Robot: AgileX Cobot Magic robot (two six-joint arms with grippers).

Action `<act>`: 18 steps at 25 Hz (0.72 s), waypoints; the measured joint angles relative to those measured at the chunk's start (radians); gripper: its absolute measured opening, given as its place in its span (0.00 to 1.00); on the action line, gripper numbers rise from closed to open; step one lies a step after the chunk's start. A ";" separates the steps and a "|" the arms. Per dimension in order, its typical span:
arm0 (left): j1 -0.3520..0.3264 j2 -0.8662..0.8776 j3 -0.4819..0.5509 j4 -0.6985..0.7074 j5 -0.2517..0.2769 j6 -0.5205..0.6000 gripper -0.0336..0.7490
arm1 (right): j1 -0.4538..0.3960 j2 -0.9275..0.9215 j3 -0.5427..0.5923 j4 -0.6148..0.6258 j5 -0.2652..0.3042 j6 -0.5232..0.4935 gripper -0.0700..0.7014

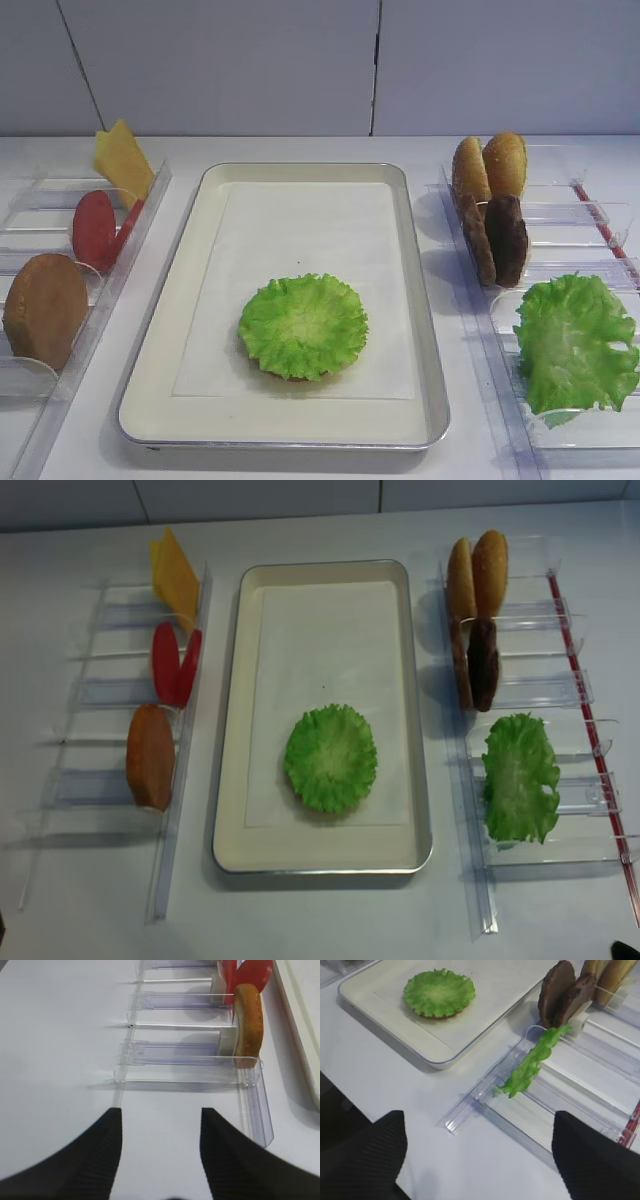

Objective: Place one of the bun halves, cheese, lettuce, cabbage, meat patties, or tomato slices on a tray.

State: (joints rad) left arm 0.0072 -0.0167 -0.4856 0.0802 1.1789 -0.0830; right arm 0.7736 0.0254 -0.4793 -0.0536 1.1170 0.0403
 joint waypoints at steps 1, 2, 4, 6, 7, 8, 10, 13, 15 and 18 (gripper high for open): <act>0.000 0.000 0.000 0.000 0.000 0.000 0.52 | 0.000 -0.024 0.002 0.000 0.000 0.000 0.86; 0.000 0.000 0.000 0.000 0.000 0.000 0.52 | 0.000 -0.036 0.002 0.000 0.003 -0.003 0.86; 0.000 0.000 0.000 0.000 0.000 0.000 0.52 | 0.000 -0.041 0.002 -0.002 0.005 -0.006 0.86; 0.000 0.000 0.000 0.000 0.000 0.000 0.52 | 0.000 -0.041 0.004 0.000 0.005 -0.008 0.86; 0.000 0.000 0.000 0.000 0.000 0.000 0.52 | 0.000 -0.041 0.004 0.000 0.005 -0.008 0.86; 0.000 0.000 0.000 0.000 0.000 0.000 0.52 | 0.000 -0.041 0.004 0.000 0.005 -0.008 0.86; 0.000 0.000 0.000 0.000 0.000 0.000 0.52 | 0.000 -0.041 0.004 0.000 0.005 -0.008 0.86; 0.000 0.000 0.000 0.000 0.000 0.000 0.52 | 0.000 -0.041 0.004 -0.004 0.005 -0.011 0.86; 0.000 0.000 0.000 0.000 0.000 0.000 0.52 | -0.009 -0.041 0.004 -0.004 0.005 -0.012 0.86; 0.000 0.000 0.000 0.000 0.000 0.000 0.52 | -0.057 -0.041 0.004 -0.004 0.005 -0.014 0.86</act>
State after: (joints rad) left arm 0.0072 -0.0167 -0.4856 0.0802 1.1793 -0.0830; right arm 0.7170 -0.0154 -0.4755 -0.0571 1.1215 0.0259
